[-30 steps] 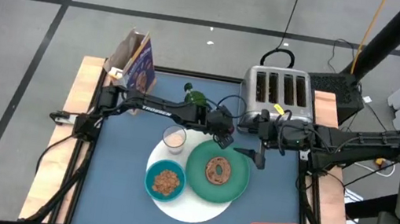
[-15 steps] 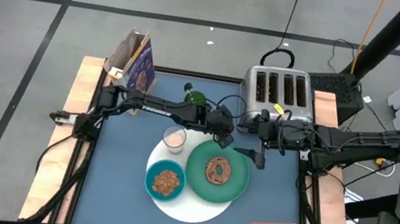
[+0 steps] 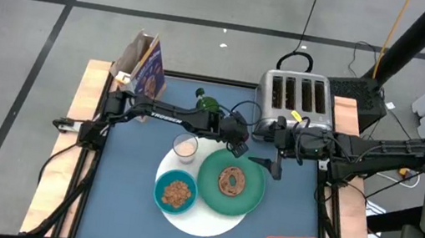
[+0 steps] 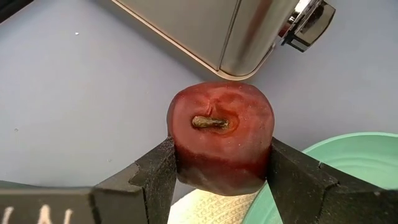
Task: Arrange a breakfast setting
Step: Put the apple above the green plate from the orange bin
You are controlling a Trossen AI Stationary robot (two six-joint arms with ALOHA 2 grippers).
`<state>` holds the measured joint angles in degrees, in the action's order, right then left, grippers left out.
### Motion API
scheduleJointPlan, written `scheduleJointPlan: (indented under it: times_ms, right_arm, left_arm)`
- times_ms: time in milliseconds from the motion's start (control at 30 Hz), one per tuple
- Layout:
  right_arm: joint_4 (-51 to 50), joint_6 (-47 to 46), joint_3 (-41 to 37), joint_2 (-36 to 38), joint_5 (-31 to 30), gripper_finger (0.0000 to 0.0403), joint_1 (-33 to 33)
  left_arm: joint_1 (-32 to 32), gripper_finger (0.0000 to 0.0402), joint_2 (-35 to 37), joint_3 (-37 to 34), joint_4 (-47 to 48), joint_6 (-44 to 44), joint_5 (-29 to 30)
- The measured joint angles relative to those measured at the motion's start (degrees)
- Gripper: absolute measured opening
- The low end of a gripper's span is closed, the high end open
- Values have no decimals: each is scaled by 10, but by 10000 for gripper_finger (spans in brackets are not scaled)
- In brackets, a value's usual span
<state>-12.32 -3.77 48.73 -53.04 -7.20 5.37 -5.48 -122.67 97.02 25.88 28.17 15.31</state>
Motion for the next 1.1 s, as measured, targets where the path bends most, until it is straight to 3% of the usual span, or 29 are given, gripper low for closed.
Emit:
scheduleJointPlan:
  times_ms: [800,1100]
  right_arm:
    - [0,0,0,0,0,380,0]
    - [0,0,0,0,0,380,0]
  left_arm:
    - [-1,220,0,0,15,4,2]
    - [-1,295,0,0,15,5,1]
